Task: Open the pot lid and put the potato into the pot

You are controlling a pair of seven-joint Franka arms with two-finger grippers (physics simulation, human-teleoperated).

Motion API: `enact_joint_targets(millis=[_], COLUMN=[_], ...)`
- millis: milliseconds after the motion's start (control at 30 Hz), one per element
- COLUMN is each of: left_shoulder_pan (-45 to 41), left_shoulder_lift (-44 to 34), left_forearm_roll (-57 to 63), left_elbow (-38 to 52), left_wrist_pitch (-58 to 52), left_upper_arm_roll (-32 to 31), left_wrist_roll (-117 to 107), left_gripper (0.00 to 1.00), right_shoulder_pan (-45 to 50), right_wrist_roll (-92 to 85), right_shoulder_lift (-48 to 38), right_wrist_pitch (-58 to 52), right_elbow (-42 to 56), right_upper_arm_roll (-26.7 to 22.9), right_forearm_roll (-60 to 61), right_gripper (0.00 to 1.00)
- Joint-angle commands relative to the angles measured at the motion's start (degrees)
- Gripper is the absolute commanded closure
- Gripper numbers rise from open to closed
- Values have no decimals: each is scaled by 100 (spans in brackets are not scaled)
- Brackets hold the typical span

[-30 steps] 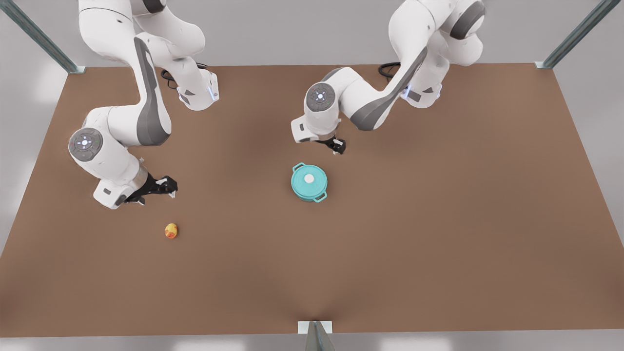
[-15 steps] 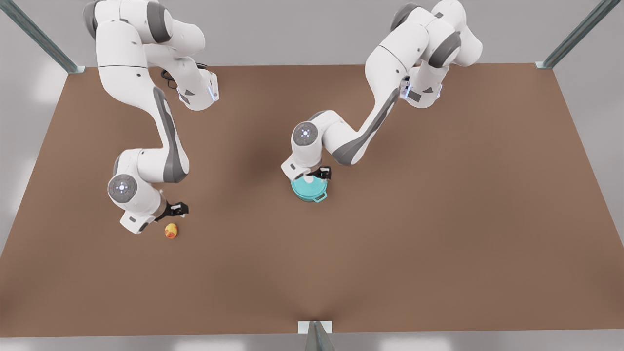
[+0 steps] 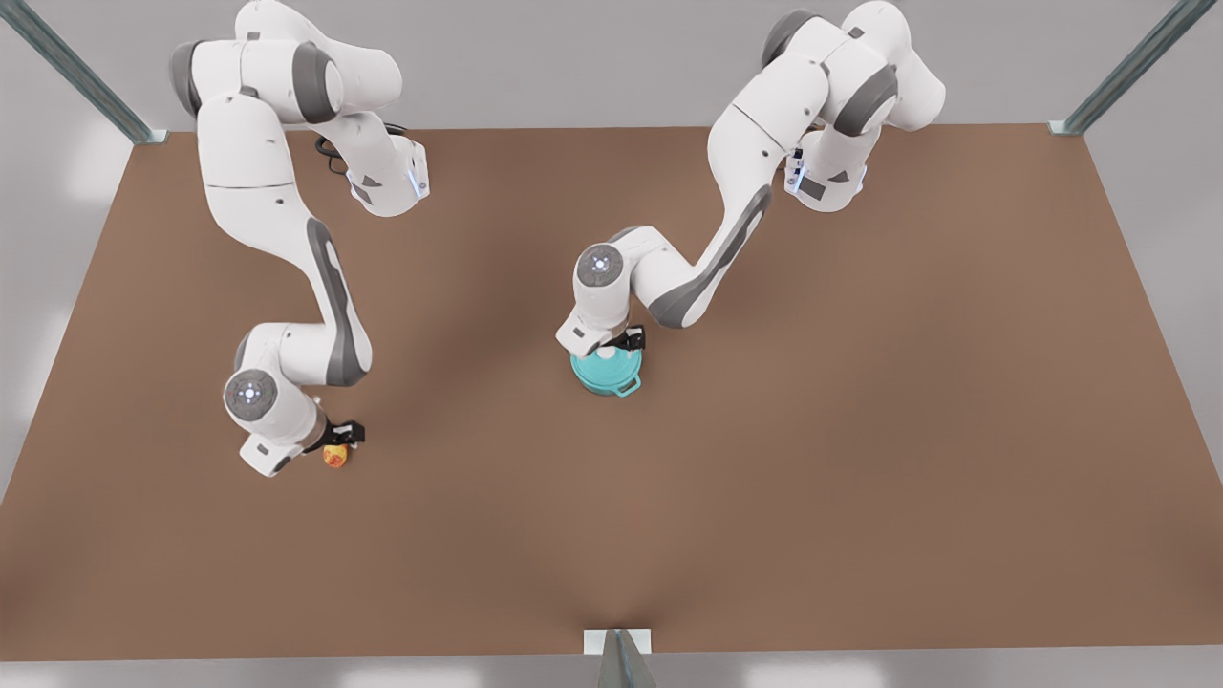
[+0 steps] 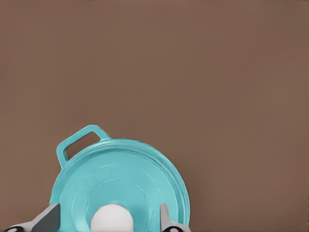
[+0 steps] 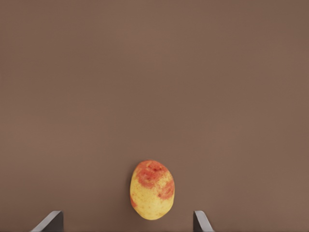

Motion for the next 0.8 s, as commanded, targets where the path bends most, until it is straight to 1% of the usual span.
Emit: enact_joint_targets(millis=[0,167,267,300,333,367,400,433,467,567,600,633,667,700,767], left_shoulder_pan=[-7,-24,-24,-24,-24,-33,-33,-33,-33,-16,11,160,450,740,1626], left_shoulder_lift=[10,10,10,1,1,1,-16,-25,-34,-60,-148,-140,-140,-131,-87], left_forearm_roll=[18,27,124,124,124,133,133,133,133,150,142,141,141,150,168], left_elbow=[-85,-181,-252,-252,-252,-252,-252,-252,-243,-173,-164,152,293,284,293], left_wrist_pitch=[233,251,233,233,225,198,181,172,146,-4,-48,-609,-848,-848,-787], left_upper_arm_roll=[6,7,-2,7,7,7,7,7,7,7,173,261,261,261,270], left_wrist_roll=[-918,-953,-962,-971,-971,-971,-962,-953,-936,-812,-470,171,865,1717,3790], left_gripper=[0,0,1,26,42,52,56,66,70,72,72,72,72,72,72], right_shoulder_pan=[-47,-214,-302,-329,-329,-329,-329,-329,-329,-329,-329,-329,-329,-329,-338], right_wrist_roll=[-250,-416,-786,-786,-786,-786,-786,-786,-795,-795,-830,-848,-874,-883,-927], right_shoulder_lift=[119,356,497,523,532,559,567,594,646,655,681,690,690,690,699], right_wrist_pitch=[342,588,781,790,799,799,799,816,1045,1045,1054,1115,1124,1124,1124], right_elbow=[8,17,17,17,17,35,52,88,88,105,131,131,131,131,114], right_upper_arm_roll=[6,32,94,103,103,146,155,155,155,155,155,155,155,155,155], right_forearm_roll=[21,21,328,363,407,477,504,504,504,504,504,504,513,513,539], right_gripper=[0,0,0,0,0,0,0,0,0,0,0,0,0,0,0])
